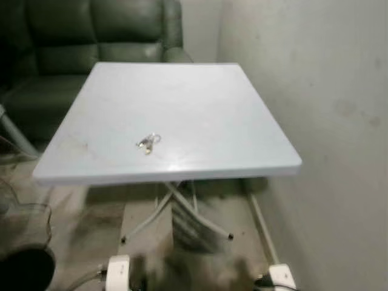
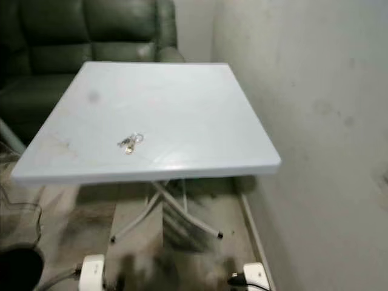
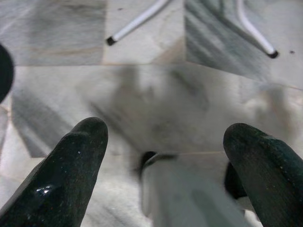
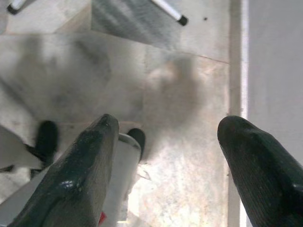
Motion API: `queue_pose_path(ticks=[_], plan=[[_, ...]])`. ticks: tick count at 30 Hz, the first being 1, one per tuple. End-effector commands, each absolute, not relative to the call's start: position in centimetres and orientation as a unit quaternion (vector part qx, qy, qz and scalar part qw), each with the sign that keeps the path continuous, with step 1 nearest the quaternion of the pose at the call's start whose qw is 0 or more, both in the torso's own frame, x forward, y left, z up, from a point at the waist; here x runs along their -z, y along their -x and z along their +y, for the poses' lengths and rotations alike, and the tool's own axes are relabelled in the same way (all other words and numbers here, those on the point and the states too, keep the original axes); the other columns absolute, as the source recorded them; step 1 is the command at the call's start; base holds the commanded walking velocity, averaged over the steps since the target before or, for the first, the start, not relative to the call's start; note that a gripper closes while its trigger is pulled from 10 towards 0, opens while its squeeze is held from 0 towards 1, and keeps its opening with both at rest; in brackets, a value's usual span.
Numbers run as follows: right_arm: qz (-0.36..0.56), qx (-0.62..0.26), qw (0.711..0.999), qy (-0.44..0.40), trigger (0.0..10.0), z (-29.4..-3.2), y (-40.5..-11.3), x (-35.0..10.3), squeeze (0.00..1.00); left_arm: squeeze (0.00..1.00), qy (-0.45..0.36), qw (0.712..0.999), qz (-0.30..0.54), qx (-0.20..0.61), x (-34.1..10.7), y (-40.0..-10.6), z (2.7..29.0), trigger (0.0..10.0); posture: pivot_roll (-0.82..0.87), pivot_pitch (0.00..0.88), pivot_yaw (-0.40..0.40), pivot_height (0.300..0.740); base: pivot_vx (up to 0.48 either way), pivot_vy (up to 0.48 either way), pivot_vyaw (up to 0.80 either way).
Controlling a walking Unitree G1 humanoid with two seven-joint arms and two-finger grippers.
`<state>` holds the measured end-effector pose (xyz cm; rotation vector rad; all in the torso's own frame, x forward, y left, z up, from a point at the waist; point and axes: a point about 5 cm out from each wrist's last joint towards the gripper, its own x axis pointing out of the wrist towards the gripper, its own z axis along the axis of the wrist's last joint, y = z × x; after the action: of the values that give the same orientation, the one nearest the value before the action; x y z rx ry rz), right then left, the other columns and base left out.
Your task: Hang keys on a hook
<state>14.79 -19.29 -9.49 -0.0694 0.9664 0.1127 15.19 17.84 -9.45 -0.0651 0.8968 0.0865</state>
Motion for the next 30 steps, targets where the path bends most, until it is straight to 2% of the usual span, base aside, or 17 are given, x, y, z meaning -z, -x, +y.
queue_pose_path(ticks=[1, 22, 30], plan=[[0.453, -0.065, 0.889, 0.028, 10.0, -18.43, -15.51, 9.29, 0.0, 0.0, 0.022, 0.901, 0.429, -0.052, 9.26, -15.35, 18.85, 10.0, -0.08, 0.0, -0.019, 0.74, 0.0, 0.48, 0.0], [0.452, -0.066, 0.889, 0.024, 10.0, -18.23, -15.58, 9.29, 0.0, 0.0, 0.023, 0.903, 0.426, -0.057, 9.16, -15.54, 19.03, 10.0, -0.07, 0.0, -0.017, 0.74, 0.0, 0.474, 0.0], [0.45, -0.066, 0.89, 0.025, 10.0, -18.27, -15.67, 9.24, 0.0, 0.0, 0.011, 0.905, 0.421, -0.054, 9.05, -15.7, 19.09, 10.0, -0.07, 0.0, -0.018, 0.74, 0.0, 0.031, 0.0]])
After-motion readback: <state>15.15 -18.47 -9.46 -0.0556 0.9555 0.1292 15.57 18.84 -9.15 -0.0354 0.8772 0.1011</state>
